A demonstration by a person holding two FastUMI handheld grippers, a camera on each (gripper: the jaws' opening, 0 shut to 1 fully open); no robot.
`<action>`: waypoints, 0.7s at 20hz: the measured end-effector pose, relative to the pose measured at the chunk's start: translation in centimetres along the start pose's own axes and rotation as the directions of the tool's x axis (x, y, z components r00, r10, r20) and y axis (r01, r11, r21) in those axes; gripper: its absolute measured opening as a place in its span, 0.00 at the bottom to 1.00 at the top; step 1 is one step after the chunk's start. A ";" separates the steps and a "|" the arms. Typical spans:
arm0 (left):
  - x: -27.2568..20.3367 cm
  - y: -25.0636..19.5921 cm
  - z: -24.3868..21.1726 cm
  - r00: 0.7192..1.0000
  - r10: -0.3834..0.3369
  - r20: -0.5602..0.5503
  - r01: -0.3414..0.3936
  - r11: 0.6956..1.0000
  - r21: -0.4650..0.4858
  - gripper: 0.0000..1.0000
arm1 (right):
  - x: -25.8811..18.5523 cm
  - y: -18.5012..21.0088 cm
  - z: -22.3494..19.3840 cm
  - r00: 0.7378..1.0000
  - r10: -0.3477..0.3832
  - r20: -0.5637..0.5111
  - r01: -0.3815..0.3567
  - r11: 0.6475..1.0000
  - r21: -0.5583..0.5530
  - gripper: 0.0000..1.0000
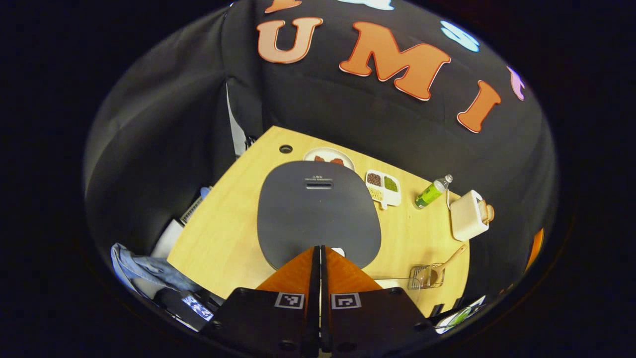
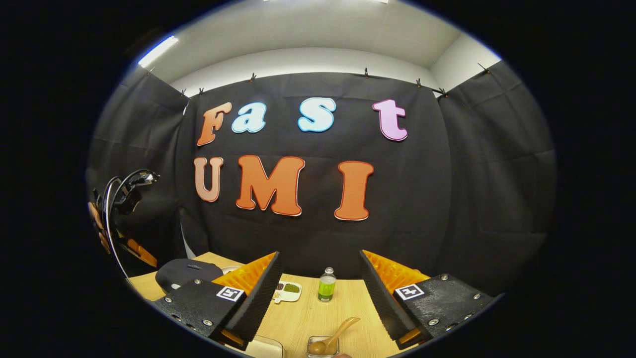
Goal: Close the left gripper, press the button to open the rice cooker; take a wooden spoon from the chopstick holder with the right hand, scoop a spoonful of rice and pour it into the rice cooker, then put the wooden spoon back into the chopstick holder.
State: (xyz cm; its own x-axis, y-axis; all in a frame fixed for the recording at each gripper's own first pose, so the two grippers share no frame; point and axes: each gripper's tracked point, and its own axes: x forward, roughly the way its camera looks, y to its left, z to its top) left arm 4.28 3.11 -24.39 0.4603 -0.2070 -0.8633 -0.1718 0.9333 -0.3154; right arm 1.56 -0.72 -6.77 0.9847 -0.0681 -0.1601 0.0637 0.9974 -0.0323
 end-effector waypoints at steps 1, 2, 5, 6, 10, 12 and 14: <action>0.5 -0.5 -0.6 0.999 -0.016 -0.032 0.016 1.000 -0.012 0.07 | 0.0 -0.2 -0.2 1.000 -0.002 -0.005 0.002 1.000 -0.002 0.95; 1.1 -1.0 -1.3 0.997 -0.037 -0.069 0.035 0.999 -0.031 0.06 | -0.1 -0.3 -0.5 1.000 -0.006 -0.011 0.006 1.000 -0.004 0.95; 3.4 -1.7 -2.5 0.985 -0.070 -0.157 0.053 0.993 -0.107 0.06 | -0.2 -0.9 -1.1 0.999 -0.019 -0.027 0.019 1.000 -0.006 0.97; 4.0 -1.4 -2.7 0.982 -0.068 -0.173 0.047 0.991 -0.123 0.06 | -0.2 -1.0 -1.3 0.999 -0.022 -0.032 0.022 1.000 -0.005 0.95; 5.5 -1.7 -3.1 0.972 -0.096 -0.213 0.056 0.981 -0.184 0.06 | -0.1 -1.7 -2.2 0.998 -0.039 -0.051 0.039 0.999 -0.009 0.95; 6.2 -1.5 -3.2 0.973 -0.084 -0.213 0.045 0.982 -0.183 0.06 | 0.0 -1.8 -2.5 0.997 -0.044 -0.061 0.044 0.999 -0.007 0.95; 6.7 -1.3 -3.5 0.975 -0.059 -0.213 0.024 0.986 -0.166 0.06 | 0.2 -1.7 -2.9 0.996 -0.043 -0.073 0.042 0.999 -0.004 0.95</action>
State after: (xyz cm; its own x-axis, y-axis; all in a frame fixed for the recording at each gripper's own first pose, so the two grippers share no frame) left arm 4.51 -0.48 -31.13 0.2731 -0.3198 -0.9073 -0.3028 0.8666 -0.3967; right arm 1.15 -2.49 -9.62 0.9666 -0.1119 -0.2306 0.1048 0.9936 -0.0430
